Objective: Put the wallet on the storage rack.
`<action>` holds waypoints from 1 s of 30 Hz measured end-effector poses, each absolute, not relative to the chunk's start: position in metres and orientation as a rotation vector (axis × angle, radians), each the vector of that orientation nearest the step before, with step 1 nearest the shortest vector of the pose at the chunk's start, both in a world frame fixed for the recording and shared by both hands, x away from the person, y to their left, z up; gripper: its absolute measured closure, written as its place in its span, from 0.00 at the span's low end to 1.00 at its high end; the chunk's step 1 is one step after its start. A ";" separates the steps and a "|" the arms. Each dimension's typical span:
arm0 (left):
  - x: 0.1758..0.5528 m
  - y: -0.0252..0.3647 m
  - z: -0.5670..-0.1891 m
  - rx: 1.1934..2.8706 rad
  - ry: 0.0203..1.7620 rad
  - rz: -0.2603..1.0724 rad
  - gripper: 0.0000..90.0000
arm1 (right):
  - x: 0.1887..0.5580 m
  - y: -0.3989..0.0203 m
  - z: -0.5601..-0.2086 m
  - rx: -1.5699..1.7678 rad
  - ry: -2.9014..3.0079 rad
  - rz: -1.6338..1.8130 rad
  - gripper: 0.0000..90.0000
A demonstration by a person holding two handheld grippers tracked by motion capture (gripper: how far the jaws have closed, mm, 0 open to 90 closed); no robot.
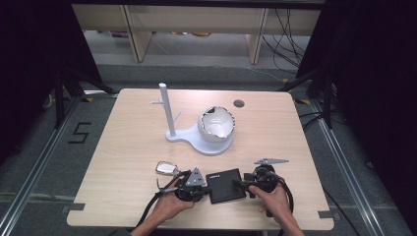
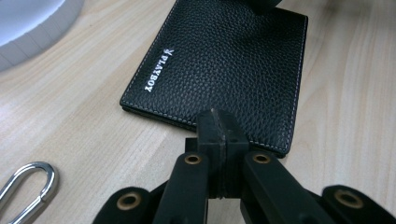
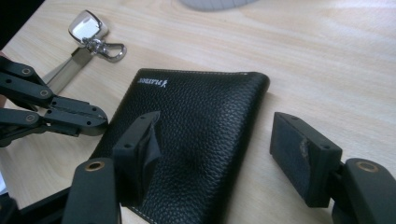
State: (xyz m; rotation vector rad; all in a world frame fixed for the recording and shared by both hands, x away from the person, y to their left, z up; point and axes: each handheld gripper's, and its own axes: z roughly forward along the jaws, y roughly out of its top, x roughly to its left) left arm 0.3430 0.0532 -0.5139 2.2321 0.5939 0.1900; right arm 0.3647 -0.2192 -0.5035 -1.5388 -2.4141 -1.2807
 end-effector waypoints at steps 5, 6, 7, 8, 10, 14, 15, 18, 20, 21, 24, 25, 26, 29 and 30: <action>0.344 0.054 -0.514 2.239 0.595 0.173 0.99 | 0.367 -0.216 -0.507 -1.544 -2.388 -1.263 0.41; 0.343 0.053 -0.514 2.225 0.619 0.165 0.99 | 0.367 -0.216 -0.507 -1.540 -2.378 -1.259 0.42; 0.343 0.053 -0.514 2.225 0.619 0.165 0.99 | 0.368 -0.216 -0.508 -1.552 -2.361 -1.264 0.43; 0.343 0.052 -0.515 2.231 0.598 0.145 0.99 | 0.369 -0.216 -0.509 -1.553 -2.343 -1.275 0.42; 0.340 0.049 -0.515 2.233 0.587 0.137 0.99 | 0.370 -0.216 -0.509 -1.555 -2.325 -1.281 0.43; 0.340 0.047 -0.515 2.232 0.581 0.128 0.99 | 0.372 -0.218 -0.510 -1.596 -2.257 -1.289 0.44; 0.341 0.048 -0.516 2.224 0.584 0.115 0.99 | 0.373 -0.219 -0.511 -1.582 -2.237 -1.299 0.46; 0.340 0.048 -0.514 2.253 0.562 0.146 0.99 | 0.373 -0.222 -0.512 -1.593 -2.204 -1.285 0.51; 0.339 0.046 -0.515 2.233 0.578 0.144 0.99 | 0.373 -0.224 -0.512 -1.600 -2.167 -1.285 0.55; 0.339 0.046 -0.515 2.233 0.578 0.144 0.99 | 0.373 -0.224 -0.512 -1.600 -2.167 -1.285 0.55; 0.338 0.046 -0.515 2.235 0.577 0.147 0.99 | 0.373 -0.229 -0.511 -1.589 -2.122 -1.304 0.65; 0.338 0.046 -0.515 2.235 0.577 0.147 0.99 | 0.373 -0.229 -0.511 -1.589 -2.122 -1.304 0.65; 0.338 0.047 -0.515 2.232 0.577 0.144 0.99 | 0.374 -0.232 -0.511 -1.577 -2.107 -1.331 0.70; 0.339 0.047 -0.514 2.253 0.565 0.160 0.99 | 0.374 -0.231 -0.511 -1.549 -2.042 -1.358 0.75; 0.338 0.047 -0.515 2.243 0.571 0.151 0.99 | 0.372 -0.229 -0.509 -1.540 -2.044 -1.367 0.77</action>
